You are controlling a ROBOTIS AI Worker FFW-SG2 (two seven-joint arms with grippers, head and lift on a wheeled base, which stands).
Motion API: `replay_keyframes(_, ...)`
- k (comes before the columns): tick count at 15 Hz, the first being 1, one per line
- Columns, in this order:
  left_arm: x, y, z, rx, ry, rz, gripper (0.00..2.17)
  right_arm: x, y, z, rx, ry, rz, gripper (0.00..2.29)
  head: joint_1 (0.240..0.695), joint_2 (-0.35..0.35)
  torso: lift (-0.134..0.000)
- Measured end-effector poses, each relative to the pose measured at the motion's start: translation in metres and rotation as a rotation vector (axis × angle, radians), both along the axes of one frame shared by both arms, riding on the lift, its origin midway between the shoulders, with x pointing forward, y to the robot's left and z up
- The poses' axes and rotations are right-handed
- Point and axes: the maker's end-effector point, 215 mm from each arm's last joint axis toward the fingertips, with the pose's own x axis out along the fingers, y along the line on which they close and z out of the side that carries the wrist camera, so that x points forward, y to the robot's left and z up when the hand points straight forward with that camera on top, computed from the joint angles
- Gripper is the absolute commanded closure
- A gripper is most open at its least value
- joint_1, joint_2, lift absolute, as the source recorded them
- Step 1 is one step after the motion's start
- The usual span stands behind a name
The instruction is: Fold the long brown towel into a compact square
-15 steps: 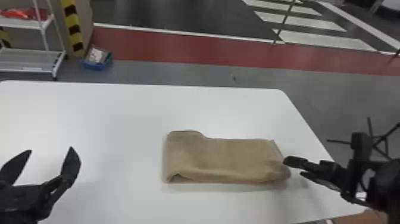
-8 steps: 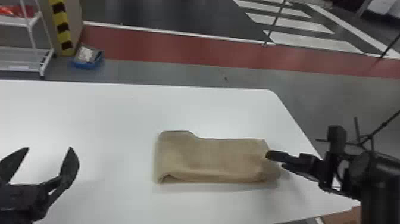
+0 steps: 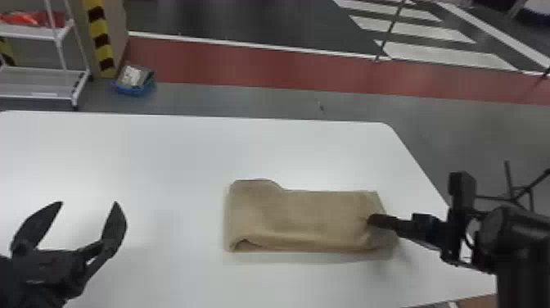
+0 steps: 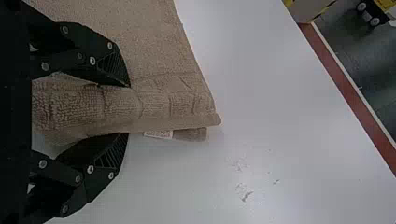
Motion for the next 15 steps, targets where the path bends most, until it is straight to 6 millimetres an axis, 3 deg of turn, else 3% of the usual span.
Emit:
replay_keyframes(2,0.000,-0.002,0.000,-0.002,0.000,-0.005,0.07,-0.001,0.000,0.000,0.001,0.003,0.000,1.72,0.695,-0.253,-0.123)
replay_keyframes(4,0.000,-0.004,0.000,-0.002,0.000,-0.009,0.07,-0.001,-0.002,0.003,0.006,-0.004,-0.005,1.92,0.695,-0.256,-0.123)
replay_keyframes(10,0.000,-0.005,-0.002,-0.002,0.003,-0.009,0.07,0.007,-0.002,0.030,0.017,-0.040,-0.008,1.92,0.695,-0.257,-0.123)
replay_keyframes(15,-0.001,-0.004,-0.002,-0.003,0.002,-0.008,0.08,0.018,0.027,0.081,0.032,-0.123,0.039,1.92,0.695,-0.232,-0.123)
